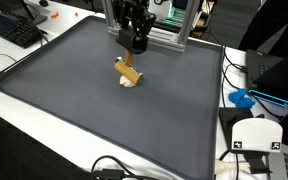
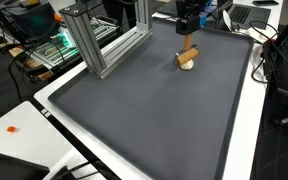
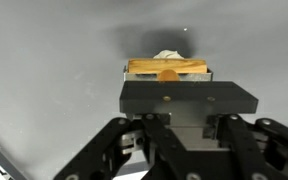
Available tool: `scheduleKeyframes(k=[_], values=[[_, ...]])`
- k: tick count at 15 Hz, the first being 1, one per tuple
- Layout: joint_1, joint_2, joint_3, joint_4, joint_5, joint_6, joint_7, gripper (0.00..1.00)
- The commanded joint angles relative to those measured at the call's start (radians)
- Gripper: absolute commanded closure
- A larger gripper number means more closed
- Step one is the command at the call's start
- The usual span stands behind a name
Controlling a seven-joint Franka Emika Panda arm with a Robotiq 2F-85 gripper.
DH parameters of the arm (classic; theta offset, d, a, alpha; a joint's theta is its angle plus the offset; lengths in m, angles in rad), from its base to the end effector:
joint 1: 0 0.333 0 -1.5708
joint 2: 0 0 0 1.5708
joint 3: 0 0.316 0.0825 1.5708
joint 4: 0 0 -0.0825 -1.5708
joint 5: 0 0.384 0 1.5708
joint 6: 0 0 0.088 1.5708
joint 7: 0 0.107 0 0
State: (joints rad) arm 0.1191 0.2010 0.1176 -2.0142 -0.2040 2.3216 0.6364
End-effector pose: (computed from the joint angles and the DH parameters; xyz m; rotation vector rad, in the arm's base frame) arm 0.5842 0.1349 0.3654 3.0295 -0.4146 0.2372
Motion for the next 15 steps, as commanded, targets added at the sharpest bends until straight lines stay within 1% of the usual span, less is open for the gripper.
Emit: scheduleKeyframes(k=[1,12,15], values=[[0.018,-0.006,-0.021,-0.001,0.036,-0.033,-0.037,0.78],[0.018,-0.009,-0.023,-0.016,0.057,-0.055,-0.091,0.78],[0.021,-0.006,-0.028,-0.017,0.041,-0.017,-0.075,0.78]])
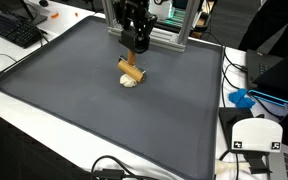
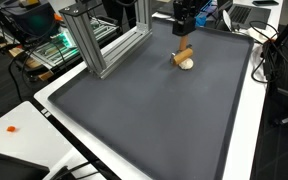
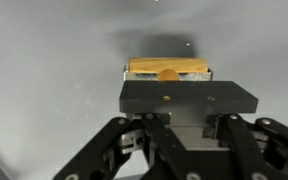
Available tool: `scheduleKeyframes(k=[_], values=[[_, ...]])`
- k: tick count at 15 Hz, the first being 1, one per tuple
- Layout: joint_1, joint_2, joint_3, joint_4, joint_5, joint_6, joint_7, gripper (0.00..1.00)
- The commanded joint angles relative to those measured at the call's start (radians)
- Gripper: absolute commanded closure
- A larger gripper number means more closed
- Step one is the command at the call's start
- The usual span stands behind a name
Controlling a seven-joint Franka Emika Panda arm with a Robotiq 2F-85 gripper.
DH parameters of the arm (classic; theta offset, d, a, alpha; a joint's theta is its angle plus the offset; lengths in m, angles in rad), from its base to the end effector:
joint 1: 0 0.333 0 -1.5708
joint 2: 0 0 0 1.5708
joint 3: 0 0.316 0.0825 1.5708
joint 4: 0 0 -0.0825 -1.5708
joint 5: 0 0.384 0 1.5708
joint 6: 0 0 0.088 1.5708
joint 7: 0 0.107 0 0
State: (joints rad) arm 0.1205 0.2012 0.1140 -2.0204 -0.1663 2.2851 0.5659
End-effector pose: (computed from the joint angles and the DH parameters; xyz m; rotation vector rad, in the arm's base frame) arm 0.5793 0.1325 0.3589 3.0450 -0.3509 0.1564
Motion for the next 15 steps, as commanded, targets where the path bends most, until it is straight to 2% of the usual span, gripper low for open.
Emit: scheduleKeyframes(k=[1,7,15], values=[[0.022,-0.003,-0.027,-0.011,-0.006,0.037,0.005,0.78],[0.038,0.018,-0.051,-0.013,-0.052,0.111,0.050,0.78],[0.066,0.042,-0.085,-0.020,-0.134,0.194,0.181,0.78]])
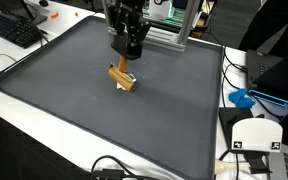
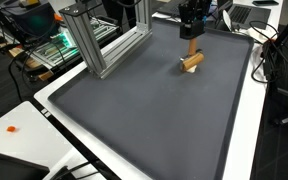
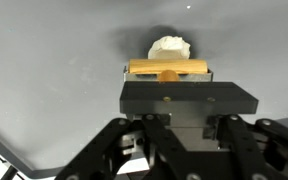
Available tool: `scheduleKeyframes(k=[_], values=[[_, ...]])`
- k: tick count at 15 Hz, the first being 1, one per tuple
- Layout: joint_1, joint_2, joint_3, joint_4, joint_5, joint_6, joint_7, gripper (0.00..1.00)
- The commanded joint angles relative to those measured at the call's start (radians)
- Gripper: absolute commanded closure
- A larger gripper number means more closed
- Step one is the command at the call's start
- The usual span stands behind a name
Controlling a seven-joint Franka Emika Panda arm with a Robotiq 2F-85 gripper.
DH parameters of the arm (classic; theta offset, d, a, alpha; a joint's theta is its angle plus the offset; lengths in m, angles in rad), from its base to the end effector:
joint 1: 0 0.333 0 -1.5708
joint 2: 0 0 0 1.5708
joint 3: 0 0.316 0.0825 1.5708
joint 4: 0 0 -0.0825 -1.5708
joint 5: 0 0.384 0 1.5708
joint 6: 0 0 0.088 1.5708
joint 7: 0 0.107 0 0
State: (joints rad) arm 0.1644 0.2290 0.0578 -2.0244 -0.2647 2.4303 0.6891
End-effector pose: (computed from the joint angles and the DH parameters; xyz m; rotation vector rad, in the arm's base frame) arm 0.5931 0.1319 0.3543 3.0087 -0.4301 0.3618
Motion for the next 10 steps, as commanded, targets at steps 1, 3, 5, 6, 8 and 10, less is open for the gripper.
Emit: scheduleKeyframes(k=[1,3,5,6,8,10], values=[[0.025,0.017,-0.033,-0.017,-0.043,0.054,0.068,0.78],[0.026,0.017,-0.032,-0.018,-0.028,0.035,0.063,0.78],[0.027,0.008,-0.027,-0.016,-0.016,-0.001,0.055,0.78],[0.023,0.003,-0.020,-0.015,0.005,-0.016,0.036,0.78],[0.019,-0.006,-0.010,-0.012,0.034,-0.058,0.013,0.78],[0.019,-0.013,-0.006,-0.010,0.048,-0.090,0.001,0.78]])
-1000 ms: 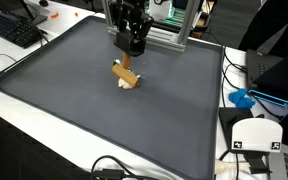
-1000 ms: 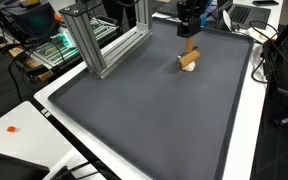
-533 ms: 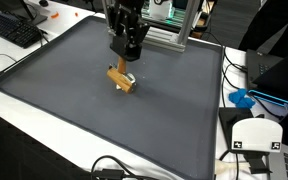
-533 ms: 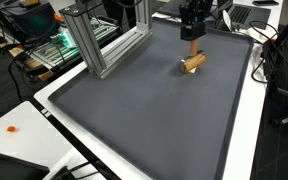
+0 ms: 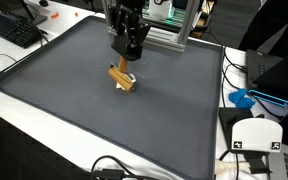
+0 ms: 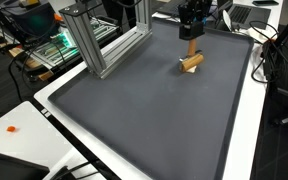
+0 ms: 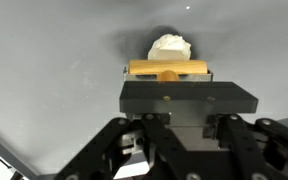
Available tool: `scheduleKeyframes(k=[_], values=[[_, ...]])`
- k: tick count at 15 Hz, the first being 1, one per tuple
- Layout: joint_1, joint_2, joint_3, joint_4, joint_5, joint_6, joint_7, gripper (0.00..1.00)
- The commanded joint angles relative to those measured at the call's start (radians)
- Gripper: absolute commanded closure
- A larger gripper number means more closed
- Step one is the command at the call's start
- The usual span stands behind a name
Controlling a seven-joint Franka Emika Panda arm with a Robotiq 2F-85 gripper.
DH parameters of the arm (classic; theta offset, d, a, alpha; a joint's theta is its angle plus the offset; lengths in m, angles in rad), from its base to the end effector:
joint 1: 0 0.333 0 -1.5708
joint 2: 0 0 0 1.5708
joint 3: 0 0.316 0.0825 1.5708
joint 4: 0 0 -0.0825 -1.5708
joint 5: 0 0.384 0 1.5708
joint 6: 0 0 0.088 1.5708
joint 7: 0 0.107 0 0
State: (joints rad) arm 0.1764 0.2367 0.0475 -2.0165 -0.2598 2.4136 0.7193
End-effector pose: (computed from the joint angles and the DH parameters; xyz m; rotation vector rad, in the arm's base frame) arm 0.5938 0.1327 0.3514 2.9999 -0.4797 0.3407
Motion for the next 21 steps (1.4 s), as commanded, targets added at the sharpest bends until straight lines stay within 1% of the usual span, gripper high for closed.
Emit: scheduleKeyframes(k=[1,7,10,14,17,21], values=[[0.005,-0.023,0.010,-0.018,0.056,-0.088,-0.040,0.78],[0.005,-0.032,0.019,-0.022,0.097,-0.160,-0.078,0.78],[0.005,-0.031,0.019,-0.017,0.104,-0.177,-0.080,0.78],[0.005,-0.030,0.017,-0.010,0.109,-0.170,-0.064,0.78],[0.008,-0.024,0.005,-0.004,0.088,-0.144,-0.004,0.78],[0.009,-0.014,-0.009,0.005,0.079,-0.127,0.121,0.78]])
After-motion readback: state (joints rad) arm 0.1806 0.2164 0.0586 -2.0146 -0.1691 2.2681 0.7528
